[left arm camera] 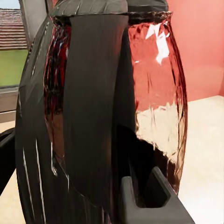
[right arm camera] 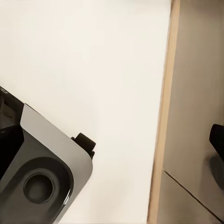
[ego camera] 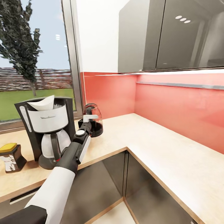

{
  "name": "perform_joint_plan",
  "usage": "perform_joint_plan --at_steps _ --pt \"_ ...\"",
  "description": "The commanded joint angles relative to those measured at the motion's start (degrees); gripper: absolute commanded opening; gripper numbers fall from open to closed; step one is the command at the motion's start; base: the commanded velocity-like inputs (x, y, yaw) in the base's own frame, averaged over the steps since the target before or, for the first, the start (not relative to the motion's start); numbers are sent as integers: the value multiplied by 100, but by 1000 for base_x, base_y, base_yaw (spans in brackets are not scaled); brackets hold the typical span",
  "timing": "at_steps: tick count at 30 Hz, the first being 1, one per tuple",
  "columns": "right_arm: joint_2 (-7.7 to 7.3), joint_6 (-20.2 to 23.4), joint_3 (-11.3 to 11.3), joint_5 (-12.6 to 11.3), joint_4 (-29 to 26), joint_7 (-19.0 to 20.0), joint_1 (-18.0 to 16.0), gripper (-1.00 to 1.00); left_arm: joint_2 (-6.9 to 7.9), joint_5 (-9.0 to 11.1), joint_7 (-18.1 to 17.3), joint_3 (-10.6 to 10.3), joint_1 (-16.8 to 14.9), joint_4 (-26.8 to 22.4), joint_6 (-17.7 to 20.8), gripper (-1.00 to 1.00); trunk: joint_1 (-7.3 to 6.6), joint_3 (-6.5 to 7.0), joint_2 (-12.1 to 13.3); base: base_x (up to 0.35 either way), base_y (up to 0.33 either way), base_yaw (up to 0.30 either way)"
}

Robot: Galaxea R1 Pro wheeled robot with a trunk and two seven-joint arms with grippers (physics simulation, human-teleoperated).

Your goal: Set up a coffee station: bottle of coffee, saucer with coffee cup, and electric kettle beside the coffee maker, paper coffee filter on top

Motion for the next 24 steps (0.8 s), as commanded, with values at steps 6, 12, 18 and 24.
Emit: perform_joint_plan --at_steps 6,12,18,24 --pt "-2 -10 -47 13 -4 44 -2 100 0 -42 38 -6 -5 -6 37 -100 0 -7 -5 8 0 0" --pt "-1 -11 -46 13 -4 44 -2 100 0 -42 309 -10 -5 -5 37 -100 0 -7 -5 1 0 0" --pt "-3 -13 -48 13 -4 44 -2 100 0 -42 349 -14 -5 40 37 -100 0 -7 -5 0 0 0" --pt "-1 -14 -48 13 -4 47 -2 100 0 -42 353 -15 -5 87 37 -100 0 -7 -5 67 0 0"
